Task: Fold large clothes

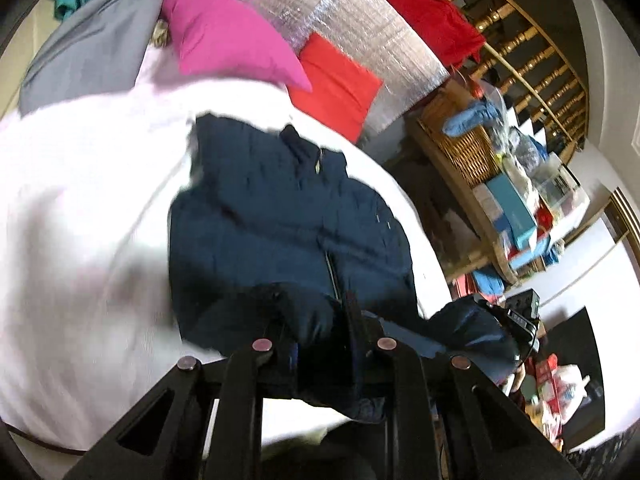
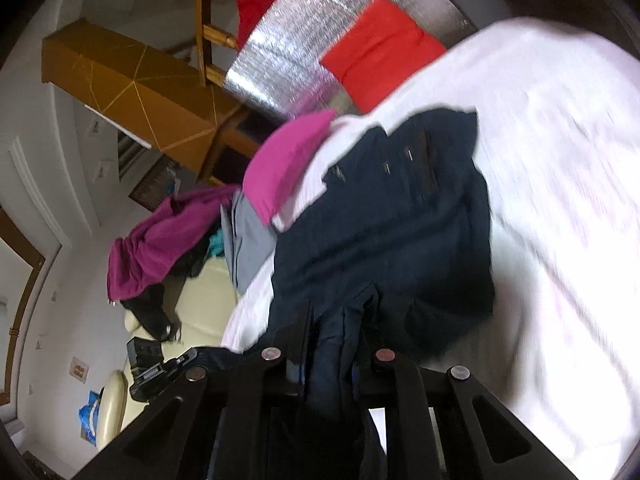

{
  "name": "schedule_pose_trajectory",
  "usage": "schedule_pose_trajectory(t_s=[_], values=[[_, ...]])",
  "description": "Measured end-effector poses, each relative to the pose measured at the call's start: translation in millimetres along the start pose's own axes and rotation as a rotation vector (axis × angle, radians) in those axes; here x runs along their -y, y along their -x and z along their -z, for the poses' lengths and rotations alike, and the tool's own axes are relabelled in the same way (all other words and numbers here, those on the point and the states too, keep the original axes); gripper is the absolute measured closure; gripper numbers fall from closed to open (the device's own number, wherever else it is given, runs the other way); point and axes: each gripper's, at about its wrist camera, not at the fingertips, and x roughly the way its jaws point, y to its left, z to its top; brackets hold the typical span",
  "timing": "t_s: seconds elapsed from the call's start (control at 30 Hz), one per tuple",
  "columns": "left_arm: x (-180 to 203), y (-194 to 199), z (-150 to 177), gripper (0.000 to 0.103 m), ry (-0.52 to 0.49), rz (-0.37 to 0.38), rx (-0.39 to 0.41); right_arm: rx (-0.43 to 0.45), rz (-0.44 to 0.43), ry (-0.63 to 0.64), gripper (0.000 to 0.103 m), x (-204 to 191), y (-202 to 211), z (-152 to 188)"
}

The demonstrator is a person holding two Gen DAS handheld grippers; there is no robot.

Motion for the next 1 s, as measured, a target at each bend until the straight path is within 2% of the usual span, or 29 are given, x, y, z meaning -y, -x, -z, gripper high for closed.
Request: schedule_pose_trajectory(t_s=[0.1, 0.33, 0.43, 0.63, 0.73, 0.8, 0.83, 0.87, 0.9, 0.93, 0.97, 1.0], values=[[-6, -13, -34, 0.083, 0.023, -0.005, 0.019, 0.043, 0.008, 0.001, 0.088, -3, -24, -40], [-22, -79, -135, 0.084, 0.061, -0.134, 0.062, 0.120, 0.079, -0.011, 0.088, 5, -92, -128], [-38, -117, -173, 0.085, 0.090, -0.172, 0.044, 0.142, 0.115, -0.043, 0.089, 22, -126, -165], [-61, -190, -209, 0.085, 0.078, -0.268, -0.013, 0.154, 0.227, -0.098, 0.089, 69, -186, -211], [-80, -218, -216, 0.083, 0.108, -0.288, -0.049, 0.154, 0.237, -0.183, 0.089, 106, -205, -223], [-95, -233, -215, 0.079, 0.139, -0.281, -0.084, 0.186, 0.232, -0.270, 0.087, 131, -205, -227], [-100, -236, -215, 0.078, 0.157, -0.273, -0.098, 0.191, 0.216, -0.322, 0.085, 145, -205, -229], [-105, -238, -215, 0.077, 0.183, -0.250, -0.110, 0.195, 0.192, -0.372, 0.073, 157, -203, -230], [-114, -235, -215, 0.074, 0.228, -0.197, -0.101, 0.201, 0.166, -0.421, 0.062, 167, -202, -229], [-118, -229, -214, 0.069, 0.260, -0.153, -0.085, 0.220, 0.138, -0.458, 0.039, 175, -196, -228], [-124, -220, -214, 0.066, 0.301, -0.094, -0.056, 0.250, 0.119, -0.466, 0.035, 177, -188, -226], [-125, -209, -213, 0.061, 0.336, -0.040, -0.020, 0.267, 0.111, -0.453, 0.035, 176, -182, -224]])
